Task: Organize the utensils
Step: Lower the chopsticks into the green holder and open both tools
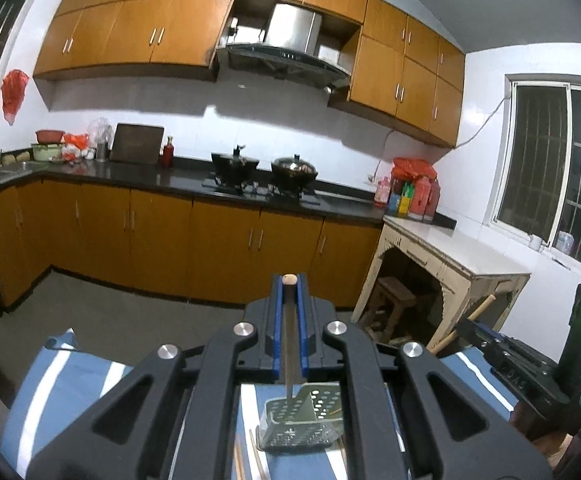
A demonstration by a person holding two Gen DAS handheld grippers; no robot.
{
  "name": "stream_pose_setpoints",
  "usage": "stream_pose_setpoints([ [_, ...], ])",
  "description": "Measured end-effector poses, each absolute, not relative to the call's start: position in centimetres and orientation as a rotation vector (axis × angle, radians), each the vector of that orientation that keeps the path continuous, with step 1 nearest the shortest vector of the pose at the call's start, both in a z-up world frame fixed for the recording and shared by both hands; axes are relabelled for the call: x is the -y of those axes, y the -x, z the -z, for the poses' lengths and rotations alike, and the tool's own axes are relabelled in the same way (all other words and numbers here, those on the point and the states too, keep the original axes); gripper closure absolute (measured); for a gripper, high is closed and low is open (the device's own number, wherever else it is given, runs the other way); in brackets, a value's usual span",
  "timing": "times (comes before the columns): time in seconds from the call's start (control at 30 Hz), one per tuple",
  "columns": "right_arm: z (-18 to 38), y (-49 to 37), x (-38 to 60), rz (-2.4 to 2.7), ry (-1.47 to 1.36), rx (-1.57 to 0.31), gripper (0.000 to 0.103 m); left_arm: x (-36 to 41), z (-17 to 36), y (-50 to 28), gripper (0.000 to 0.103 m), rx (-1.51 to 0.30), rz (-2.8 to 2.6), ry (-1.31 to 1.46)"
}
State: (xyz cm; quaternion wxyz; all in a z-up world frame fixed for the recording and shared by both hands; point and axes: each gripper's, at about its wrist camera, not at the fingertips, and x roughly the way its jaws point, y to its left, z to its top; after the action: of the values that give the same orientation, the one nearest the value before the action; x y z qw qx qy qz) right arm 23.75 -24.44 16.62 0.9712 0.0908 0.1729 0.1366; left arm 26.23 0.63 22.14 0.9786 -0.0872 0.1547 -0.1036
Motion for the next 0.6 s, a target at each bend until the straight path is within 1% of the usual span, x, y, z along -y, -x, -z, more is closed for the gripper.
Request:
stream_pose_setpoints([
  [0.23,-14.1,-25.8,24.1,-0.28,-0.209,-0.409,0.096,0.4,-18.7,-28.3,0.095,-0.386,0.22,0.178],
  [0.47,-12.8,-26.4,23.9,-0.287,-0.208,-0.451,0.095,0.6,-15.6,-29.6,0.095,-0.455,0.213,0.18],
  [0.6,-12.9,-26.4,23.9,-0.281,-0.215,-0.455,0.092,0.3,-14.4,-29.8,0.095,-0.49,0.198,0.182],
])
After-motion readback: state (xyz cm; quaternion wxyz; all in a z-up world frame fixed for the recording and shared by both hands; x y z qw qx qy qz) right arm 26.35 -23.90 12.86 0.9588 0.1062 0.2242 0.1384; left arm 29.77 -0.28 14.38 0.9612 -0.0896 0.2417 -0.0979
